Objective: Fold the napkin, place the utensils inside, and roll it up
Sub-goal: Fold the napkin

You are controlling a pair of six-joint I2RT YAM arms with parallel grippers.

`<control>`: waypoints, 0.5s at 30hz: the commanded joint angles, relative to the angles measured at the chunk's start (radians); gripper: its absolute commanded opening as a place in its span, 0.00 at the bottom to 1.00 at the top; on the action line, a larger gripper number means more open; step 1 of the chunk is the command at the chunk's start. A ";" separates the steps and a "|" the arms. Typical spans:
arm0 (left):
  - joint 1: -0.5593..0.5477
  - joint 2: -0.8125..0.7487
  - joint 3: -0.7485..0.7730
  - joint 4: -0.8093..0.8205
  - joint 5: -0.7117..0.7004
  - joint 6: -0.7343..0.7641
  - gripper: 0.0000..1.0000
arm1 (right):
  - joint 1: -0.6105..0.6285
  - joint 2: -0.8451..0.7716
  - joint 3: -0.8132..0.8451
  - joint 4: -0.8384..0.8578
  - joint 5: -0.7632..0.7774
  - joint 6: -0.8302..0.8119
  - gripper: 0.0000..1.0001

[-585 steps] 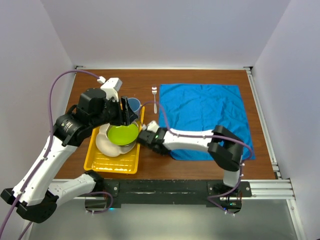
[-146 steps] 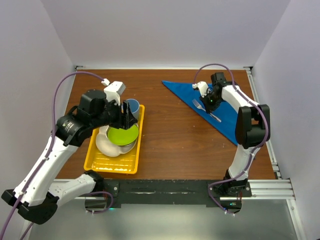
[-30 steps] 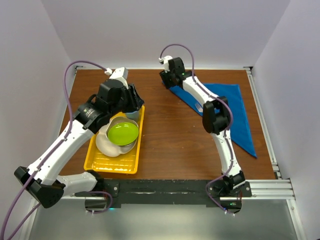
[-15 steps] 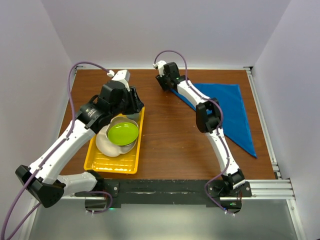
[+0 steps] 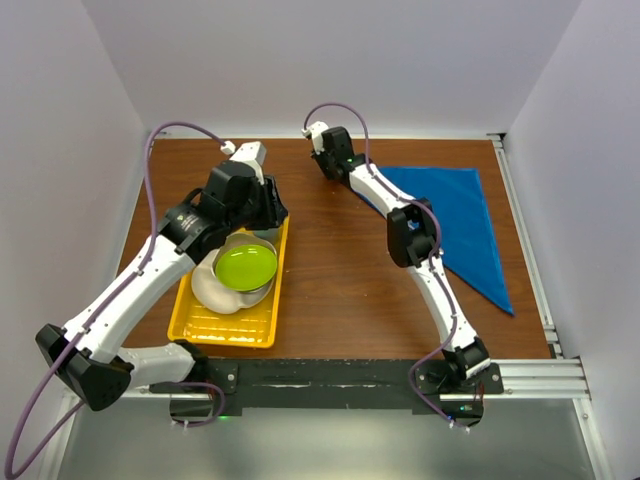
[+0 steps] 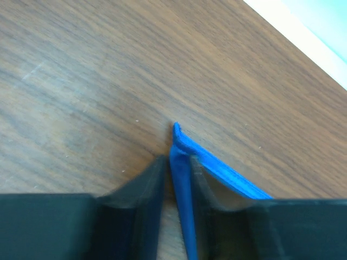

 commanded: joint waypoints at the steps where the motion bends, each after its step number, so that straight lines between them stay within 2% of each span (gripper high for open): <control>1: 0.009 -0.002 0.016 0.004 -0.001 0.034 0.46 | 0.006 0.038 0.059 0.008 0.054 -0.011 0.15; 6: 0.012 -0.008 0.013 -0.001 0.010 0.042 0.46 | 0.015 0.001 0.070 0.022 0.077 -0.002 0.00; 11: 0.018 -0.021 0.013 0.019 0.034 0.056 0.46 | 0.021 -0.094 0.026 0.033 0.109 0.027 0.00; 15: 0.020 -0.031 0.011 0.030 0.063 0.071 0.46 | 0.020 -0.201 -0.038 0.028 0.109 0.117 0.00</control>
